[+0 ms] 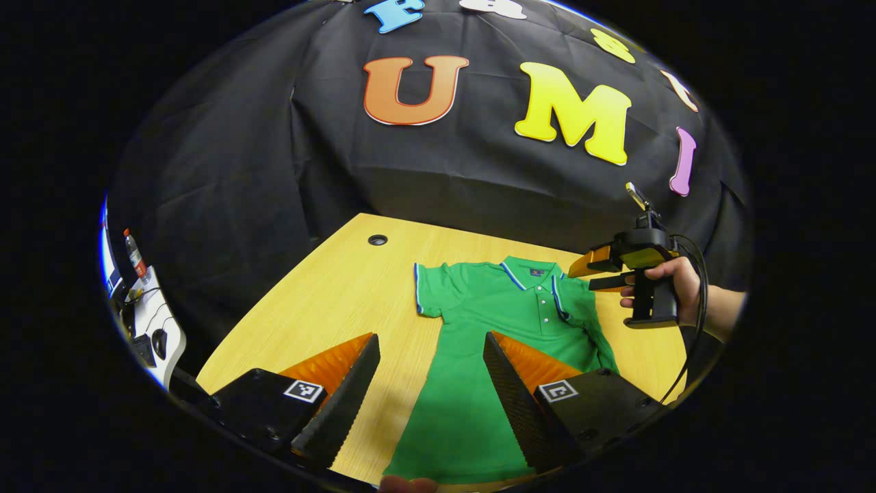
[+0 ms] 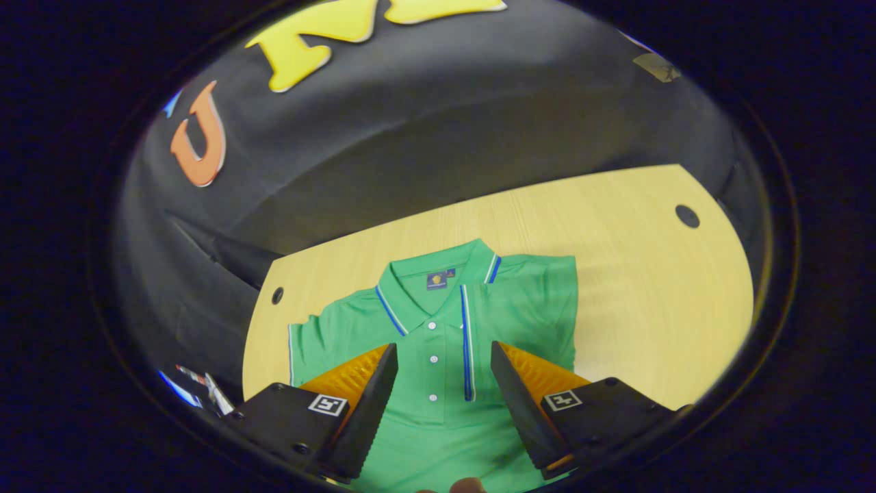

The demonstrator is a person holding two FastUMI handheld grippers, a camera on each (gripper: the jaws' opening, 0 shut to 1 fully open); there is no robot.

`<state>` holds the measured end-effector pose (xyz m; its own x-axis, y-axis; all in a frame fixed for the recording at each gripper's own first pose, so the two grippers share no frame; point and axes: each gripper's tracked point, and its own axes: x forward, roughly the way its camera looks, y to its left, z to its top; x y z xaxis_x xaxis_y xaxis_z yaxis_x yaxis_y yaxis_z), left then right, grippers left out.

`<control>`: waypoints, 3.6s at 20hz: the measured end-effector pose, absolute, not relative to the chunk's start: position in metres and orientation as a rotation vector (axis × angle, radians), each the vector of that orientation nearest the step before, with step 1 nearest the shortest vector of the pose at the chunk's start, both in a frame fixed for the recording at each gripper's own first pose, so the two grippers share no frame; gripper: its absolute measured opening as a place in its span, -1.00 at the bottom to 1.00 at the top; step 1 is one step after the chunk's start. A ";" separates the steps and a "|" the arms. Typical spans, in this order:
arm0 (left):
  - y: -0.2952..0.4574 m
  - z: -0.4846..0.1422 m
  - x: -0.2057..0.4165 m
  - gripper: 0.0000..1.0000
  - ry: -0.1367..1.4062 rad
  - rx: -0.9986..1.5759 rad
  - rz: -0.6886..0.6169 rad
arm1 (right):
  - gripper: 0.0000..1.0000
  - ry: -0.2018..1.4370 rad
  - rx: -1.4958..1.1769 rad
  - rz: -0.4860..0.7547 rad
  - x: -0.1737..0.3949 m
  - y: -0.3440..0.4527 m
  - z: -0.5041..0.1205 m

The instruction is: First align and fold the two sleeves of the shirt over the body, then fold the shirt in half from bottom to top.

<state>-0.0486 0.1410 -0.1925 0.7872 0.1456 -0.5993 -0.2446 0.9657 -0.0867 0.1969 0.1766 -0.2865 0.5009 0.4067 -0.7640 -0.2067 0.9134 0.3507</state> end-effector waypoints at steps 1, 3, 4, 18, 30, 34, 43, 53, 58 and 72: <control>0.143 -0.192 -0.041 0.96 0.627 -0.164 0.199 | 0.77 0.936 0.186 0.393 0.190 0.172 -0.270; 0.147 -0.192 -0.023 0.96 0.624 -0.181 0.160 | 0.77 0.850 0.110 0.428 0.172 0.160 -0.236; 0.145 -0.195 -0.014 0.96 0.642 -0.205 0.123 | 0.77 0.809 0.080 0.446 0.162 0.156 -0.220; 0.200 -0.290 0.099 0.98 0.985 -0.418 0.000 | 0.77 0.732 -0.041 0.562 0.018 0.051 -0.162; 0.214 -0.376 0.135 0.92 1.286 -0.520 -0.038 | 0.77 0.786 -0.015 0.399 0.005 -0.010 -0.181; 0.205 -0.378 0.142 0.85 1.300 -0.510 -0.059 | 0.63 0.795 0.005 0.376 0.006 -0.016 -0.184; 0.192 -0.391 0.149 -0.09 1.342 -0.437 -0.026 | 0.77 0.812 0.045 0.345 0.005 -0.024 -0.192; 0.196 -0.363 0.151 -0.93 1.281 -0.456 0.019 | 0.77 0.821 0.112 0.330 0.003 -0.032 -0.196; 0.180 -0.324 0.162 -0.93 1.233 -0.432 0.004 | 0.78 0.804 0.126 0.357 -0.001 -0.028 -0.191; 0.050 -0.352 0.178 -0.93 1.336 -0.279 -0.061 | 0.77 0.804 0.197 0.244 -0.039 -0.089 -0.187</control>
